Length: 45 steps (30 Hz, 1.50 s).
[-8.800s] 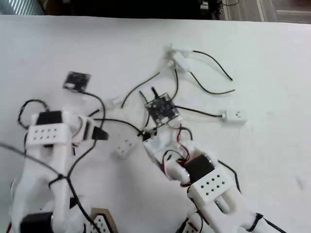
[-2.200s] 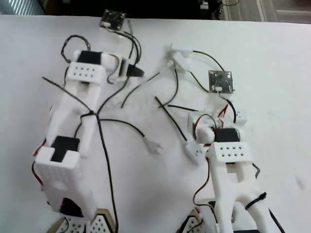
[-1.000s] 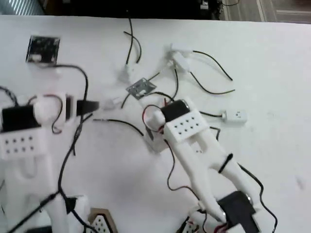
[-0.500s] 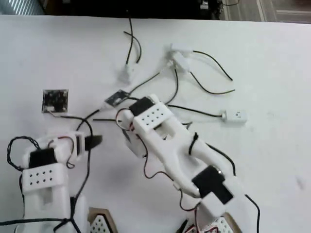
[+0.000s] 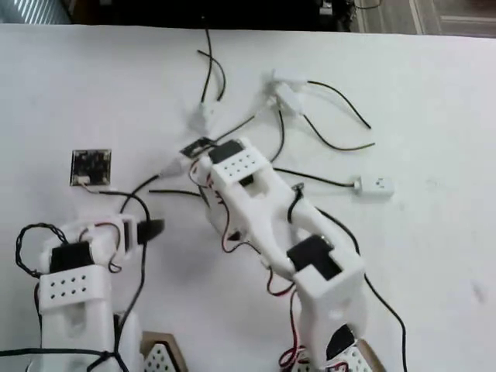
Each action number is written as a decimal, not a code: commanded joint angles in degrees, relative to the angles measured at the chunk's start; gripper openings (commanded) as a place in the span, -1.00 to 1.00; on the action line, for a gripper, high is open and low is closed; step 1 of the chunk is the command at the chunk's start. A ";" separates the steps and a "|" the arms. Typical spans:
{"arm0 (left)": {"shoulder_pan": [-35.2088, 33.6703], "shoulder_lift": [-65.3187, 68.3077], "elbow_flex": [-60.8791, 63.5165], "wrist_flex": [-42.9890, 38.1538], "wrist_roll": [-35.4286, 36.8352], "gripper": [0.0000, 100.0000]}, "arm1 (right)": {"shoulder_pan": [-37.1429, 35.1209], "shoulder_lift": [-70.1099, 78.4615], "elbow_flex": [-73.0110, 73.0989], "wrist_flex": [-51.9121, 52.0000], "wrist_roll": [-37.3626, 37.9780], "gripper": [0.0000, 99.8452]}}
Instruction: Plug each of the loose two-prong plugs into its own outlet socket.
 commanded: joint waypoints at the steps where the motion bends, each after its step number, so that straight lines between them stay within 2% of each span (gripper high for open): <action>1: -0.22 -1.36 -0.35 -1.05 -0.26 -0.22 | 0.75 1.54 -3.52 0.57 -0.44 -0.60; 3: -0.22 -1.36 -0.35 -1.14 -0.26 -0.22 | 0.75 2.77 -4.40 0.57 -0.44 -0.61; 9: -0.22 -1.10 -0.35 -1.23 -0.26 -0.22 | 0.75 4.18 -6.15 0.57 -0.35 -0.87; 13: -0.22 -1.10 -0.18 -1.23 -0.26 -0.22 | 0.75 3.91 -6.15 0.66 0.00 -0.97; 24: -0.22 -1.36 1.23 -3.16 -0.44 -0.22 | 0.66 4.44 -6.07 4.35 -0.44 -0.95; 29: -0.22 -1.36 1.23 -3.16 -0.26 -0.22 | 0.92 4.44 -6.07 8.40 -3.43 -0.82; 45: -0.22 -1.36 1.23 -2.99 -0.44 -0.22 | 0.75 8.13 -6.15 8.31 -4.13 -0.85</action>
